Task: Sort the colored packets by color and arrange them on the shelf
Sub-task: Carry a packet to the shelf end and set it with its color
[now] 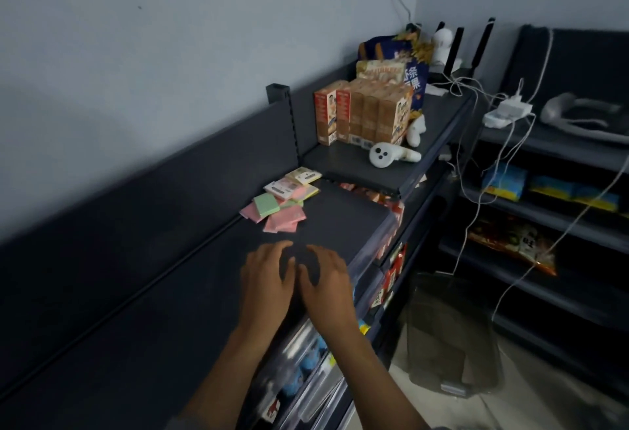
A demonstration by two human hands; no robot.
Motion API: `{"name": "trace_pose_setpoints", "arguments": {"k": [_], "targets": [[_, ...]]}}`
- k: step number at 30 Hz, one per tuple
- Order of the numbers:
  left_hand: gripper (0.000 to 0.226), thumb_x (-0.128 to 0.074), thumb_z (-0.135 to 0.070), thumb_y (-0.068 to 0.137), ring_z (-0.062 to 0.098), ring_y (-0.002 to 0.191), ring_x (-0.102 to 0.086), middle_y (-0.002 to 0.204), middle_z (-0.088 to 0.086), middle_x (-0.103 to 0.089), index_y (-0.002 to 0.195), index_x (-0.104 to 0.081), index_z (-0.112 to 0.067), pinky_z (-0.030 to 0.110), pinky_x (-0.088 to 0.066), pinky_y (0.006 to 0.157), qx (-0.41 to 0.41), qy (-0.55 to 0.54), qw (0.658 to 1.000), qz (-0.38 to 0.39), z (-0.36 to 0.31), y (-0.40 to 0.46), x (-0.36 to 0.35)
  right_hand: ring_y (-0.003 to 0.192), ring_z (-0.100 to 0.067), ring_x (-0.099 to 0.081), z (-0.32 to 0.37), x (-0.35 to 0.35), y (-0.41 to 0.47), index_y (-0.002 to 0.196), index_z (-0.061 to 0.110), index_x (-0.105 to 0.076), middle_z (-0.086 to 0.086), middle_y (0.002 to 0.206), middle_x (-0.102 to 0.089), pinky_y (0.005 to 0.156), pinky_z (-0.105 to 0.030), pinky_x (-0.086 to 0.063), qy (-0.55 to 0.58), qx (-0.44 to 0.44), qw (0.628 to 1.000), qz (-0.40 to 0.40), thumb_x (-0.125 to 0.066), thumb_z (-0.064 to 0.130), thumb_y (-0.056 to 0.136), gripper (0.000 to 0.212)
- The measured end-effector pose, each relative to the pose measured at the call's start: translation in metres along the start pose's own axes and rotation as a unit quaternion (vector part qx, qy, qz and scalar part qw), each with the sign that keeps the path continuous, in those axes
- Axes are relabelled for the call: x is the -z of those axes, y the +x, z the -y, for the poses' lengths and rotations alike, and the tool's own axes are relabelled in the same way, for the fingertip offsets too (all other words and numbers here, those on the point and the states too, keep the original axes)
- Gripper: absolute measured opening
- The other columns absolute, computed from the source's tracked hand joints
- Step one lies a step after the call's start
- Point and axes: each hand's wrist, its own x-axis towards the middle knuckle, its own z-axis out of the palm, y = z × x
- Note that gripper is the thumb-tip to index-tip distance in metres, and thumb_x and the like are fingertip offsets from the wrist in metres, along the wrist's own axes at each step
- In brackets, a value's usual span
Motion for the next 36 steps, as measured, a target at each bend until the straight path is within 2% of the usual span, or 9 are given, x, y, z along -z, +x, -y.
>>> {"name": "trace_pose_setpoints", "arguments": {"k": [2,6,11,16,19,24,29,33,36], "targets": [[0.031,-0.062,-0.030,0.096,0.020,0.114,-0.054,0.125,-0.003,-0.063,0.127,-0.060,-0.026,0.039,-0.045,0.096,-0.006,0.025,1.000,0.005,0.005,0.026,-0.007,0.126,-0.012,-0.045,-0.005,-0.004,0.027,0.136,0.023,-0.056,0.005,0.135,-0.055,0.103,-0.015,-0.031,-0.022,0.005,1.000,0.010,-0.059,0.027,0.099,0.037],[0.028,-0.067,-0.033,0.093,0.022,0.114,-0.056,0.122,-0.004,-0.063,0.119,-0.061,-0.027,0.043,-0.046,0.096,0.007,0.017,1.000,0.018,0.019,0.075,-0.020,0.127,-0.015,-0.047,-0.013,-0.020,0.077,0.135,0.022,-0.056,0.004,0.136,-0.055,0.108,-0.027,-0.040,-0.035,0.004,0.999,0.013,-0.059,0.026,0.099,0.036],[0.033,-0.067,-0.036,0.093,0.022,0.119,-0.055,0.126,-0.001,-0.060,0.124,-0.059,-0.027,0.046,-0.045,0.099,0.017,0.030,0.998,0.055,0.041,0.107,-0.041,0.127,-0.013,-0.047,-0.021,-0.038,0.110,0.136,0.020,-0.057,0.004,0.135,-0.056,0.108,-0.028,-0.042,-0.048,-0.002,0.999,0.025,-0.061,0.023,0.097,0.040],[0.034,-0.064,-0.031,0.094,0.021,0.119,-0.054,0.125,-0.002,-0.059,0.127,-0.058,-0.027,0.042,-0.045,0.099,0.038,0.041,0.997,0.056,0.054,0.127,-0.048,0.124,-0.012,-0.050,-0.027,-0.055,0.129,0.136,0.020,-0.057,0.004,0.133,-0.057,0.105,-0.031,-0.045,-0.061,-0.021,0.997,0.046,-0.062,0.029,0.095,0.042],[0.033,-0.061,-0.031,0.095,0.021,0.117,-0.054,0.124,-0.002,-0.058,0.128,-0.057,-0.027,0.039,-0.044,0.099,0.048,0.047,0.996,0.065,0.058,0.140,-0.052,0.122,-0.011,-0.051,-0.029,-0.062,0.141,0.136,0.018,-0.057,0.004,0.133,-0.058,0.104,-0.026,-0.044,-0.063,-0.029,0.996,0.053,-0.063,0.026,0.095,0.043],[0.028,-0.055,-0.027,0.098,0.020,0.110,-0.051,0.119,0.002,-0.058,0.125,-0.061,-0.023,0.036,-0.048,0.091,0.056,0.035,0.995,0.072,0.062,0.142,-0.062,0.114,-0.014,-0.055,-0.035,-0.067,0.158,0.132,0.013,-0.059,-0.003,0.130,-0.055,0.098,-0.026,-0.048,-0.063,-0.030,0.995,0.069,-0.063,0.017,0.093,0.039],[0.024,-0.049,-0.025,0.099,0.020,0.102,-0.049,0.115,0.001,-0.056,0.117,-0.065,-0.022,0.036,-0.047,0.086,0.071,0.068,0.993,0.068,0.060,0.150,-0.068,0.096,-0.010,-0.054,-0.042,-0.064,0.175,0.124,0.009,-0.064,-0.006,0.120,-0.058,0.078,-0.001,-0.039,-0.048,-0.047,0.995,0.078,-0.063,0.012,0.095,0.029],[0.025,-0.050,-0.030,0.100,0.017,0.100,-0.050,0.114,-0.001,-0.055,0.120,-0.063,-0.027,0.037,-0.049,0.086,0.076,0.085,0.990,0.079,0.048,0.153,-0.069,0.095,-0.008,-0.061,-0.040,-0.055,0.188,0.122,0.012,-0.065,-0.001,0.111,-0.065,0.071,-0.002,-0.042,0.016,-0.079,0.994,0.079,-0.063,0.005,0.091,0.032],[0.026,-0.051,-0.026,0.100,0.017,0.097,-0.056,0.115,0.000,-0.056,0.124,-0.062,-0.026,0.037,-0.052,0.082,0.083,0.073,0.991,0.073,0.039,0.155,-0.071,0.084,0.007,-0.063,-0.039,-0.045,0.194,0.128,0.008,-0.061,0.006,0.099,-0.065,0.065,-0.003,-0.046,0.081,-0.119,0.986,0.080,-0.058,-0.005,0.090,0.040]]}}
